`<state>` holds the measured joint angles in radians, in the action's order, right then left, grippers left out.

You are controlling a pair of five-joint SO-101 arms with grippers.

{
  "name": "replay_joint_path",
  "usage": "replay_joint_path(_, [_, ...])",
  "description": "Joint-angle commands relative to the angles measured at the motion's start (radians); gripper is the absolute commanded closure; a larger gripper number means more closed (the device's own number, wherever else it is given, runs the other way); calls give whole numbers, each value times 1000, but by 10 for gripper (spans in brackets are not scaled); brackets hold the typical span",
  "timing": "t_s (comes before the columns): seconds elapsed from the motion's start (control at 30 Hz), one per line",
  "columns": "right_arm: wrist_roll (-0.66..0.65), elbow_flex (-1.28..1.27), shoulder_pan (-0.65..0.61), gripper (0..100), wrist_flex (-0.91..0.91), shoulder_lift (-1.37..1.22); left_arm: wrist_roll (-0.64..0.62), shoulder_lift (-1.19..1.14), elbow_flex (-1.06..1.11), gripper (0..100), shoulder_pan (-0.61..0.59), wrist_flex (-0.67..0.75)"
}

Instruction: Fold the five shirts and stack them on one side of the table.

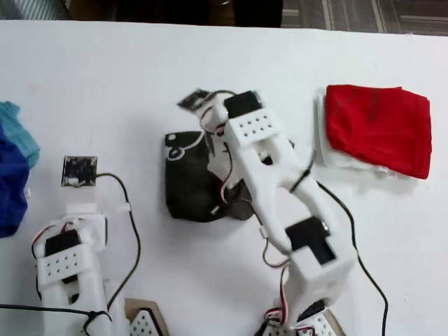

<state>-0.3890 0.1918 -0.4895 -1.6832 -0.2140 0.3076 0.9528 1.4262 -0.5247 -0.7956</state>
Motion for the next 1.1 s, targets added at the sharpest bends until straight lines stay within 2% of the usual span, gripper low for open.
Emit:
replay_joint_path(0.0, [74,-8,8,978,162,54,-8,15,-4,973,-5,18])
replay_joint_path(0.13, [120,-21,-12,978,297,-59,-8,15,-4,973,-5,18])
replay_joint_path(0.47, [120,-17,-4,978,384,-220,-8,15,-2,973,-3,18])
replay_joint_path(0.7, [117,-21,44,978,315,-220,-8,15,-2,973,-3,18])
replay_joint_path(0.87, [0,-18,65,978,196,-219,-8,15,-2,973,-3,18])
replay_joint_path(1.07, [-14,-25,73,978,90,-168,-8,15,-2,973,-3,28])
